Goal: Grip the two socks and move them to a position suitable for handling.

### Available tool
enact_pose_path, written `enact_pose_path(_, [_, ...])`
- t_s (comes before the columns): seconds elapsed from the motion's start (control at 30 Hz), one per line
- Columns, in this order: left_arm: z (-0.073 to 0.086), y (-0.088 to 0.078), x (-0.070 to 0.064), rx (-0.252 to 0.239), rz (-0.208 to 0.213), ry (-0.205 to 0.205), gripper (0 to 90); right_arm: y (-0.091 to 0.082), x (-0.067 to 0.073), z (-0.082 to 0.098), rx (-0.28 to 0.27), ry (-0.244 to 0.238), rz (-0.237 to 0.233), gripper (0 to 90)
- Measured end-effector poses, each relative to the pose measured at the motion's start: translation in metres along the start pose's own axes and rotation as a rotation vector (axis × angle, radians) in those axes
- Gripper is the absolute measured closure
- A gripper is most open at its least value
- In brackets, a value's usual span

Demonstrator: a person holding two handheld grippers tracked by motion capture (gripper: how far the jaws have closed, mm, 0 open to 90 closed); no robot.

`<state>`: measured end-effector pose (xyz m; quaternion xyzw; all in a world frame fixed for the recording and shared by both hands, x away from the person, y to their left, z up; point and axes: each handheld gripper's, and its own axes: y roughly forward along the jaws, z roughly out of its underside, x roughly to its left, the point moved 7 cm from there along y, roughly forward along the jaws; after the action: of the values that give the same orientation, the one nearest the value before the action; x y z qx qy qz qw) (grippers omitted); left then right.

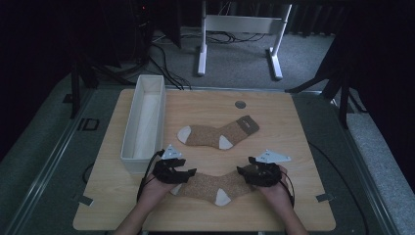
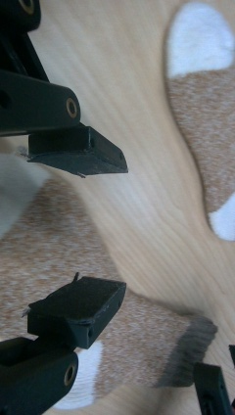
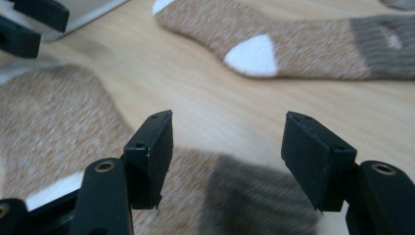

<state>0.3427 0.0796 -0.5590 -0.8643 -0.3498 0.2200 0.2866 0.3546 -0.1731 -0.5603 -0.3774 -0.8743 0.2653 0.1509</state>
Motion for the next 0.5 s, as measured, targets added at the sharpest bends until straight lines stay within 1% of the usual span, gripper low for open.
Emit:
enact_pose_path(0.13, [-0.013, 0.005, 0.002, -0.006, 0.002, 0.006, 40.2, 0.003, -0.014, -0.012, -0.005, 0.007, 0.02, 36.1])
enact_pose_path(0.2, [-0.02, 0.008, 0.006, -0.011, -0.009, -0.002, 40.2, 0.004, -0.021, -0.017, -0.009, 0.009, 0.031, 36.1])
enact_pose_path(0.23, [-0.02, 0.008, 0.006, -0.011, -0.009, -0.002, 40.1, 0.004, -0.021, -0.017, -0.009, 0.009, 0.031, 36.1])
enact_pose_path(0.27, [-0.02, 0.008, 0.006, -0.011, -0.009, -0.002, 40.1, 0.005, -0.024, -0.02, -0.01, 0.012, 0.034, 36.1])
enact_pose_path(0.3, [-0.029, 0.013, 0.009, -0.022, -0.01, -0.01, 40.2, 0.008, -0.031, -0.025, -0.011, 0.012, 0.042, 36.2])
enact_pose_path(0.5, [-0.04, 0.019, 0.013, -0.027, -0.025, -0.004, 40.1, 0.019, -0.045, -0.033, -0.004, 0.019, 0.05, 36.3])
